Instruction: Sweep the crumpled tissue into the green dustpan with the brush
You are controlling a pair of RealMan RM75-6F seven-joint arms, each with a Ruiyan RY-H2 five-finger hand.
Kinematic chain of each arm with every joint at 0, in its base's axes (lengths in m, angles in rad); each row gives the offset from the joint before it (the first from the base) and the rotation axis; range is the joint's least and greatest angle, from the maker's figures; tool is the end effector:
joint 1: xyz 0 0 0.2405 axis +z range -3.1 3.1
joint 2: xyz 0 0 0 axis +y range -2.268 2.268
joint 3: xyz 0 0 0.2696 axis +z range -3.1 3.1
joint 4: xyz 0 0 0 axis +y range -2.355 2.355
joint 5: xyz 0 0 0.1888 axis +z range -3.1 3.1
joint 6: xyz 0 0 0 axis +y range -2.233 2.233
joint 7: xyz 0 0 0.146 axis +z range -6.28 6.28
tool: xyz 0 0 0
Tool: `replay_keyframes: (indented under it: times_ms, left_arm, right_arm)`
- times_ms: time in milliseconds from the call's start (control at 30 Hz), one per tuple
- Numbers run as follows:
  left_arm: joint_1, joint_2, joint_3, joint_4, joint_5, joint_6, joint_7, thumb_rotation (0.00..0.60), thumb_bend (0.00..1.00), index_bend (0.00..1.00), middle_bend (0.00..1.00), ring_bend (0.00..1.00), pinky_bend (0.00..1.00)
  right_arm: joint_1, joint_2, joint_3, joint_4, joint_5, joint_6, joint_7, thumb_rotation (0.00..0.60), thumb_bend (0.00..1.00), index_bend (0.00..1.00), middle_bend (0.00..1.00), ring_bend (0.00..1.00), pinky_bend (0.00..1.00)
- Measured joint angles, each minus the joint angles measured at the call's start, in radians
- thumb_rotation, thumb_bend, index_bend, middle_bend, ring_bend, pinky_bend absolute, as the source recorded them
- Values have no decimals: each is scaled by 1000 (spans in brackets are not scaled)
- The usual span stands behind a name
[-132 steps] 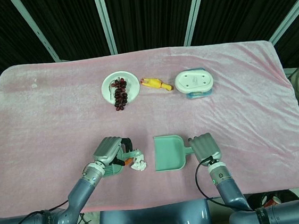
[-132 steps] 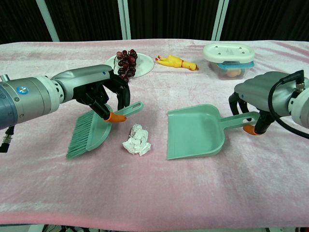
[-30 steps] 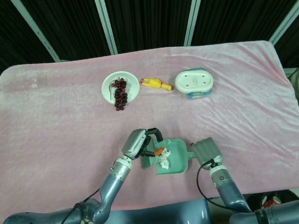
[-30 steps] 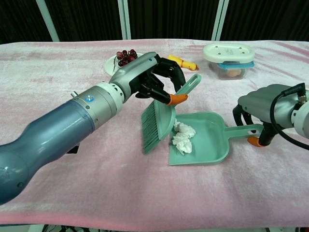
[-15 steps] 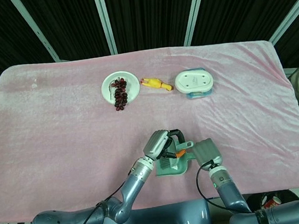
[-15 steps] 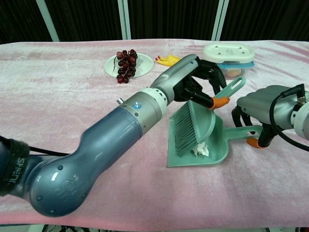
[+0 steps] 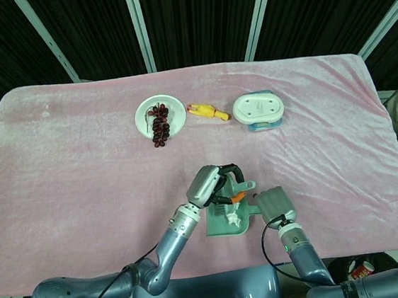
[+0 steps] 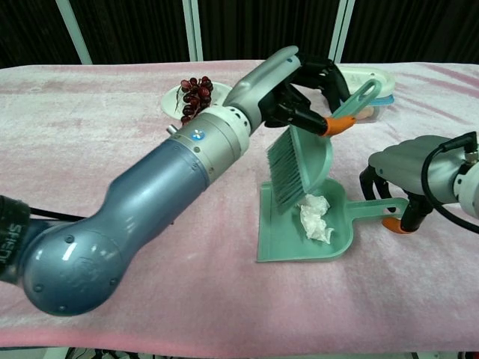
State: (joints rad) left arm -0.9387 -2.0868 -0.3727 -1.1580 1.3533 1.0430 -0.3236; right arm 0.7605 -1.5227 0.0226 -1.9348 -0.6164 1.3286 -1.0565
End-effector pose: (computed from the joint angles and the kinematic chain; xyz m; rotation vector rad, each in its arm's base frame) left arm 0.0037 0.3305 -0.1036 -1.6936 -1.5249 -1.7635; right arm -0.1639 -0.2768 0.0067 1.8894 -0.8531 0.3902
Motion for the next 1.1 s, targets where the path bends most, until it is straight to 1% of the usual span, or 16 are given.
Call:
replay_keyframes:
  times_ms: [233, 467, 667, 767, 933, 1100]
  left_arm:
    - [57, 140, 51, -81, 20, 7, 39, 600, 361, 660, 672, 907, 1000]
    - [101, 335, 129, -171, 48, -24, 145, 600, 361, 662, 672, 907, 1000]
    - [139, 462, 185, -243, 26, -72, 234, 600, 361, 661, 672, 907, 1000]
    - [151, 504, 213, -261, 7, -103, 263, 600, 361, 661, 672, 907, 1000]
    - [158, 533, 230, -274, -43, -145, 316, 600, 361, 658, 672, 907, 1000]
    - [155, 569, 255, -283, -109, -203, 425, 600, 354, 628, 648, 907, 1000]
  right_arm:
    - [-2, -6, 10, -12, 8, 13, 6, 600, 473, 691, 688, 711, 810]
    - [-5, -23, 16, -18, 16, 27, 11, 600, 472, 690, 687, 711, 809]
    - [-7, -46, 10, -12, 23, 36, 6, 600, 473, 691, 685, 711, 809]
    - [-8, -57, 7, -8, 22, 41, 3, 600, 473, 690, 684, 711, 810]
    - [-9, -67, 5, -5, 23, 47, -3, 600, 473, 691, 684, 711, 810]
    - [-8, -72, 5, -1, 23, 49, -8, 600, 473, 691, 683, 711, 810]
